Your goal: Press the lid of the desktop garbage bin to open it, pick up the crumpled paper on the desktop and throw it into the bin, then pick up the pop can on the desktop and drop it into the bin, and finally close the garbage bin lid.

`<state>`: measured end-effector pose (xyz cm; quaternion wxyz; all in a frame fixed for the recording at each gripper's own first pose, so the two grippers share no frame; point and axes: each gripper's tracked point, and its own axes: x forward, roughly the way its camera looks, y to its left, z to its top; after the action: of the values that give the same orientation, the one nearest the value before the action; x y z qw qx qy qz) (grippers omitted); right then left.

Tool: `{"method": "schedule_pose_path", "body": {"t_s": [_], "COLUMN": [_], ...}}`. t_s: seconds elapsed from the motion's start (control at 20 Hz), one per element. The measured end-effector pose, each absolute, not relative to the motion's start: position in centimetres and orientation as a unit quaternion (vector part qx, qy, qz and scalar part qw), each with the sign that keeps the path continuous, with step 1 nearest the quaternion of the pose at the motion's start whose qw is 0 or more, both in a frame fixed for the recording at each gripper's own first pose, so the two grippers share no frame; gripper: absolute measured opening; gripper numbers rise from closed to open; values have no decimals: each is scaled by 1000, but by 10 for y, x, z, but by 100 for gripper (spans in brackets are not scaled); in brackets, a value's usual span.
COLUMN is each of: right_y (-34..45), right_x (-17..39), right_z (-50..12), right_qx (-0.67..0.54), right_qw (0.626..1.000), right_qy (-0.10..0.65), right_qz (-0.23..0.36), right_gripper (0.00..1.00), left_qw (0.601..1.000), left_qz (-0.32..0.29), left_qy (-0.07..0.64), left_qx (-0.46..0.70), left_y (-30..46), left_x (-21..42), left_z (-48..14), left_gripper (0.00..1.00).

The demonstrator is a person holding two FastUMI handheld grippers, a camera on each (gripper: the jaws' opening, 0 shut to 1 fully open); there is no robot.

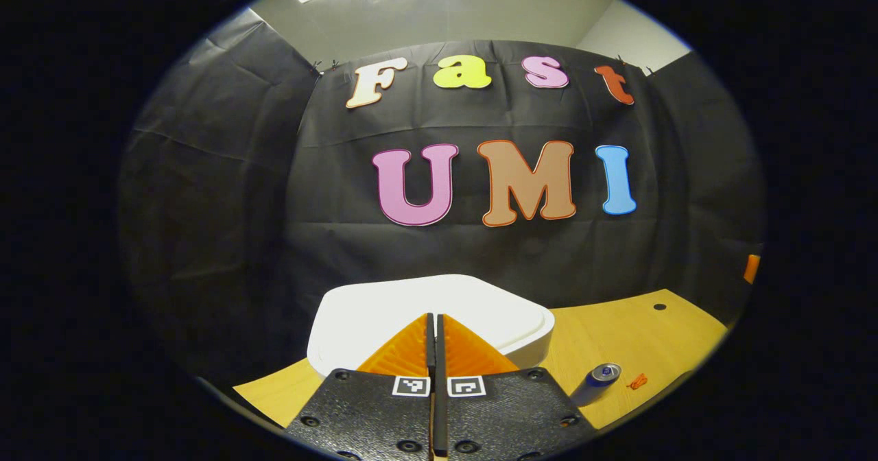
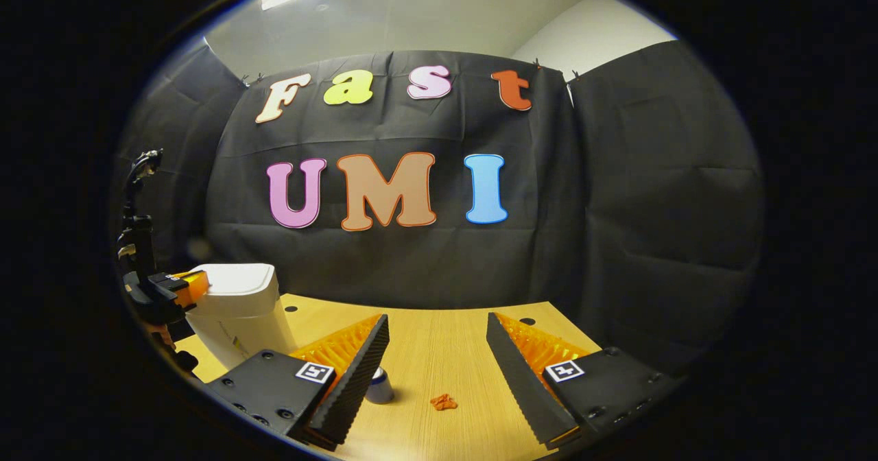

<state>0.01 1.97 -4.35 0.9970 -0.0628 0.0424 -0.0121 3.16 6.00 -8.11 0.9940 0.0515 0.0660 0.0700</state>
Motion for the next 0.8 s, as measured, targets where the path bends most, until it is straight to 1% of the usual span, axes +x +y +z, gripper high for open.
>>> {"method": "schedule_pose_path", "body": {"t_s": [0.15,0.3,0.4,0.55,0.65,0.8], "right_y": [23,22,20,15,15,18], "right_x": [2,1,1,0,1,3], "right_z": [-41,-40,-41,-42,-43,-48], "right_qx": [-67,-67,-67,-72,-74,-68], "right_qw": [997,997,997,997,997,997], "right_qy": [37,33,32,31,30,33], "right_qz": [-5,-4,-6,-9,-6,6], "right_gripper": [96,96,96,96,96,96], "left_qw": [995,995,996,997,997,999], "left_qz": [57,54,57,53,44,30], "left_qy": [59,68,52,9,2,0], "left_qx": [57,54,47,61,67,40], "left_y": [58,60,61,57,52,41], "left_x": [34,35,35,34,29,20], "left_z": [-73,-61,-35,5,16,21], "left_gripper": [0,0,0,0,0,0]}}
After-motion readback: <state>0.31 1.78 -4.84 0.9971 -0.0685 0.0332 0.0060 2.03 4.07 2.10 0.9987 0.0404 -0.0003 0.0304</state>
